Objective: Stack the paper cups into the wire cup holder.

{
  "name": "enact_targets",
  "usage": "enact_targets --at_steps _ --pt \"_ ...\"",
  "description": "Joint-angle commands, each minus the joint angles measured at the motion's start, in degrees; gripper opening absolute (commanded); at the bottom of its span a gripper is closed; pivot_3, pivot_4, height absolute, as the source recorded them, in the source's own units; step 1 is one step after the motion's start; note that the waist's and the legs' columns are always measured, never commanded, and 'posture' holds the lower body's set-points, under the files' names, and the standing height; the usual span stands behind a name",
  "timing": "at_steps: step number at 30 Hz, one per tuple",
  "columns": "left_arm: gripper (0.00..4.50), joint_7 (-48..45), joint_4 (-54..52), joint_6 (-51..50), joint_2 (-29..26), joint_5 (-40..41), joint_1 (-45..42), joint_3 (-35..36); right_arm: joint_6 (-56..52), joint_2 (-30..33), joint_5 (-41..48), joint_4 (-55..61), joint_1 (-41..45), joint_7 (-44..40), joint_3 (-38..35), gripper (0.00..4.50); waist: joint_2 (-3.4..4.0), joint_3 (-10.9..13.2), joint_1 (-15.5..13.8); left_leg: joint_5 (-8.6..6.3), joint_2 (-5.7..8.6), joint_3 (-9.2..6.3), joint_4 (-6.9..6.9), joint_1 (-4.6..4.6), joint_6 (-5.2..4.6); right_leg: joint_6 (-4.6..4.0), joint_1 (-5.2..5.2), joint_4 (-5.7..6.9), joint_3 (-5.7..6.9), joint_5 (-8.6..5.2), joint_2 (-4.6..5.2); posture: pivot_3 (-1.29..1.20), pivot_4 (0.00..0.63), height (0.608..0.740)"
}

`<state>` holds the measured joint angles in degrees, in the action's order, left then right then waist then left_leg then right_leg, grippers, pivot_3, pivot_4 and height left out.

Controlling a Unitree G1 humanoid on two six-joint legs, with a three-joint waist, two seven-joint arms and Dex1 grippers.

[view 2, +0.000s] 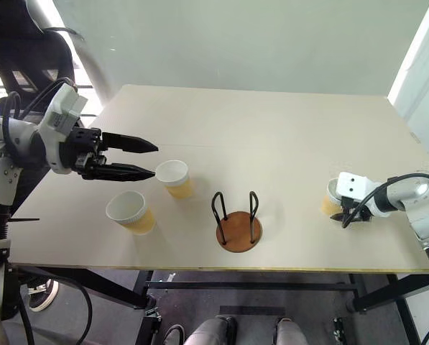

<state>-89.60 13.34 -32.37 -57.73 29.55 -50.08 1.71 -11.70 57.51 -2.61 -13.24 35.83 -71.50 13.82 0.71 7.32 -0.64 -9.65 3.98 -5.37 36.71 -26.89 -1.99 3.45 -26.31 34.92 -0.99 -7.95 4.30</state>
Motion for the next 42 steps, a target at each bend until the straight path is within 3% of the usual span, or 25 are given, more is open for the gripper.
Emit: enact_targets --at_steps 1,3,4,9,14,18,21,27,33,42 --pt "3.41 0.23 -2.17 -0.25 -1.4 0.68 -0.09 2.2 1.61 -0.17 -1.55 -0.29 2.16 0.33 -0.56 0.81 0.0 0.0 0.01 0.01 0.0 0.0 -0.01 0.0 0.02 -0.02 -0.01 0.01 0.0 0.01 0.0 0.0 0.15 0.74" --pt "3.41 0.28 -2.12 -0.22 -1.42 0.68 -0.02 2.22 1.61 -0.13 -1.87 0.01 2.25 0.13 -1.0 0.1 0.01 0.0 -0.03 0.03 0.0 -0.01 -0.01 -0.01 0.02 -0.03 0.0 0.01 0.01 0.02 0.0 0.0 0.15 0.74" --pt "3.41 0.26 -2.07 -0.17 -1.44 0.67 -0.01 2.22 1.49 -0.08 -1.87 0.29 2.24 -0.04 -1.23 0.01 0.0 0.0 -0.03 0.03 0.0 0.0 -0.01 -0.01 0.02 -0.04 0.0 0.0 0.01 0.02 0.01 0.0 0.15 0.74" --pt "3.41 -0.56 -0.17 1.25 -1.43 -0.51 -1.06 1.23 -4.28 3.99 3.64 10.96 2.57 -4.16 -6.57 0.01 0.05 0.03 -0.03 0.02 0.0 0.0 -0.06 -0.05 0.03 -0.08 -0.04 -0.01 0.02 0.0 0.01 0.0 0.15 0.74" --pt "3.41 -2.85 2.83 3.3 -4.19 -2.71 -3.07 -0.75 -15.17 8.83 16.61 23.88 6.7 -10.01 -14.99 0.01 0.04 0.02 0.0 0.01 -0.01 -0.01 -0.24 -0.08 0.11 -0.25 -0.12 -0.02 0.09 -0.13 0.01 0.0 0.15 0.74" --pt "3.41 -2.9 4.3 6.16 -9.67 -1.87 -1.97 -4.73 -30.84 4.09 31.4 33.64 18.1 -5.4 -18.17 0.01 0.02 0.0 0.52 0.0 -0.01 -0.01 -0.51 -0.01 0.23 -0.37 -0.2 -0.01 0.11 -0.31 0.0 0.0 0.15 0.74" --pt "3.41 -2.9 5.92 8.22 -11.24 -1.93 -2.07 -6.92 -39.22 -2.68 36.85 38.16 23.48 2.0 -16.79 0.01 0.01 0.0 0.79 -0.01 -0.09 -0.03 -0.64 0.13 0.34 -0.42 -0.19 0.05 0.16 -0.41 -0.05 0.0 0.15 0.74" --pt "3.41 -2.9 7.49 10.98 -12.94 -1.75 -1.49 -9.74 -47.23 -14.86 36.46 42.54 25.46 15.97 -8.81 0.01 0.02 0.01 0.63 0.03 -0.17 -0.19 -0.6 0.06 0.4 -0.61 -0.22 0.09 0.49 -0.44 -0.05 0.0 0.15 0.74" --pt "3.41 -2.9 5.99 10.39 -13.73 -0.39 -0.22 -9.45 -52.12 -18.14 39.73 43.22 22.81 19.66 -7.75 0.01 -0.01 -0.01 0.05 0.1 -0.16 -0.27 -0.58 -0.15 0.48 -0.64 -0.33 0.08 0.7 -0.44 0.0 0.0 0.15 0.74" --pt "3.41 -2.9 5.1 10.12 -14.17 0.56 0.81 -9.03 -50.51 -15.35 39.04 47.35 17.43 18.51 -2.4 0.01 -0.03 -0.02 0.04 0.18 -0.23 -0.28 -0.57 -0.09 0.61 -0.73 -0.33 0.23 0.75 -0.39 -0.03 0.0 0.15 0.74"
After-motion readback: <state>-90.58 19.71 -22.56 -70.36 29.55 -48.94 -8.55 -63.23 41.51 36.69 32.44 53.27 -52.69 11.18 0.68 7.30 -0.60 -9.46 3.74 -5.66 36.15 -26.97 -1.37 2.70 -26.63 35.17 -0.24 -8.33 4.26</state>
